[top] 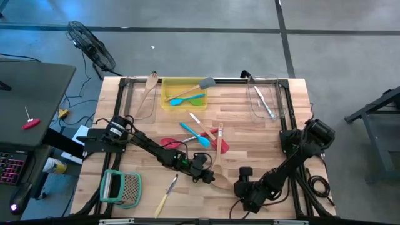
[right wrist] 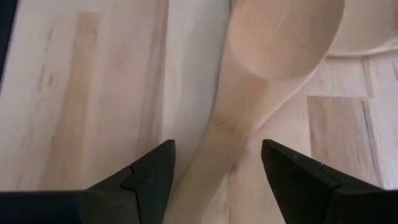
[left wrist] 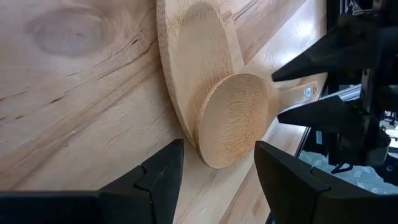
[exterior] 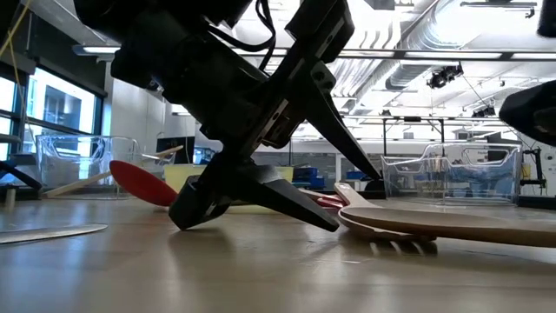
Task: Pick & Place Kitchen Items
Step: Put the wooden serving spoon into the left transparent bin
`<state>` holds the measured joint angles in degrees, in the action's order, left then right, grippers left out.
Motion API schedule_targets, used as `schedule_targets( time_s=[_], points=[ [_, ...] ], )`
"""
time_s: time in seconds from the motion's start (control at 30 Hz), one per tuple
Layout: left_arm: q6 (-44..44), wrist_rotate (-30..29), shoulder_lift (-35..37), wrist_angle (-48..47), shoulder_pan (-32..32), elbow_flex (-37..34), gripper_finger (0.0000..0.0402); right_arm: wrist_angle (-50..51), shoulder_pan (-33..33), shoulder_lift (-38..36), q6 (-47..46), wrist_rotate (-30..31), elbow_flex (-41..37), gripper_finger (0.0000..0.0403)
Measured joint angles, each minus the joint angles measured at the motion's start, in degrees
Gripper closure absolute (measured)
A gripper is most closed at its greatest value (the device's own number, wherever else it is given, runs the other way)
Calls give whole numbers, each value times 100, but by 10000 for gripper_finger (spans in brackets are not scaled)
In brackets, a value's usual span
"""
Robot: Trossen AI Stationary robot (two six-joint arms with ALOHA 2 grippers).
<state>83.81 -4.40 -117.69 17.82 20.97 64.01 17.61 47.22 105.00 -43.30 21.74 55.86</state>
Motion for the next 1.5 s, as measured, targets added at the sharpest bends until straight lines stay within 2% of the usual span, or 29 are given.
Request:
schedule_targets(
  time_s=[0.23, 0.33, 0.47, 0.63, 1.0, 1.17, 1.5],
  points=[
    [0, -12, 0, 16, 0, -2, 208, -51, -329, 194, 1, -500, 22, 171],
    [0, -13, 0, 15, 0, -2, 208, -35, -422, 197, -3, -623, 24, 185],
    [0, -11, 0, 17, 0, -2, 208, 14, -508, 201, -44, -676, 22, 239],
    [0, -9, 0, 19, 2, -2, 208, 153, -622, 205, -167, -817, 22, 335],
    [-2, 29, 0, 24, 2, -4, 208, 160, -594, 209, -78, -809, 13, 336],
    [-149, 280, 0, 150, -1, -10, 208, 143, -419, 114, 25, -640, 25, 336],
    [-278, 404, -11, 394, 0, -11, 208, 487, 34, -112, 150, -402, 484, 336]
  ],
)
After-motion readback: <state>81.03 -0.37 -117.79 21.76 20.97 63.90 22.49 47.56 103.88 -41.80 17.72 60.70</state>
